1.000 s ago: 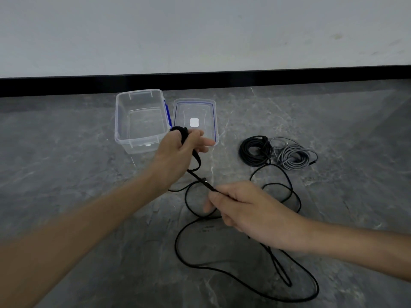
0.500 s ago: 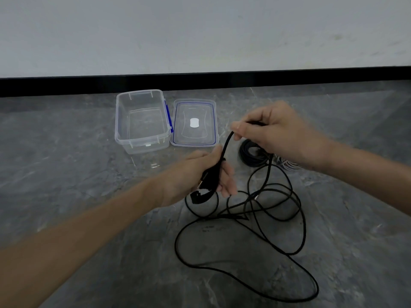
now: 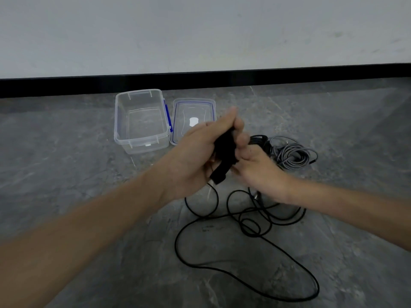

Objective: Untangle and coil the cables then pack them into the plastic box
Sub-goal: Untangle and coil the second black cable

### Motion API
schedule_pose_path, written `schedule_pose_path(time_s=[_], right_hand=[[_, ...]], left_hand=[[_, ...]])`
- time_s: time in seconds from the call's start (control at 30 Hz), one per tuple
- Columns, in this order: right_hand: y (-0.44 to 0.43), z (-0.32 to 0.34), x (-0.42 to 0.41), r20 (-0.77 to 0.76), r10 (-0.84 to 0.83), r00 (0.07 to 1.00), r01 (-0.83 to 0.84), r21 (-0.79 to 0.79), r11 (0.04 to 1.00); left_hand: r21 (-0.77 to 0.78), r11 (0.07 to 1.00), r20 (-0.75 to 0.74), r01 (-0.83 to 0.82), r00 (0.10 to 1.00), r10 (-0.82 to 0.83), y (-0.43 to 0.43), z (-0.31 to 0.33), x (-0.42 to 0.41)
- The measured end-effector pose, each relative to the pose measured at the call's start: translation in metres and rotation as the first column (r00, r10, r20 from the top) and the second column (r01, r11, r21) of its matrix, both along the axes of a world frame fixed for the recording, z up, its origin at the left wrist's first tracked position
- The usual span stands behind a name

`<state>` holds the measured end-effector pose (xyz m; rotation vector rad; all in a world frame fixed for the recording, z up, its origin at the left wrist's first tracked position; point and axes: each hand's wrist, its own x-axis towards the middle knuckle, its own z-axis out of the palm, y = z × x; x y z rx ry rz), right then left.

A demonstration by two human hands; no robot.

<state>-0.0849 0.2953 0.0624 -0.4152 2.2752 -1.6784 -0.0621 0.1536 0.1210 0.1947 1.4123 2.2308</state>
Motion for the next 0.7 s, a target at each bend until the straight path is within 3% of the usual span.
schedule_pose_path(time_s=[0.13, 0.27, 0.57, 0.7], right_hand=[[-0.007, -0.006, 0.023, -0.026, 0.069, 0.997, -0.067, 0.071, 0.995], [-0.010, -0.006, 0.037, -0.045, 0.089, 0.995, -0.082, 0.134, 0.988], [-0.013, 0.003, 0.058, 0.207, 0.118, 0.971, -0.136, 0.073, 0.988], [-0.011, 0.012, 0.070, 0.212, 0.179, 0.961, -0.208, 0.125, 0.970]], left_hand=[[0.064, 0.986, 0.004, -0.153, 0.988, 0.154, -0.002, -0.001, -0.010], [0.012, 0.969, 0.006, -0.246, 0.969, 0.246, -0.007, -0.012, -0.012], [-0.065, 0.946, -0.078, -0.317, 0.947, 0.312, -0.009, -0.020, -0.015], [-0.081, 0.933, -0.097, -0.351, 0.934, 0.344, -0.015, -0.027, -0.019]])
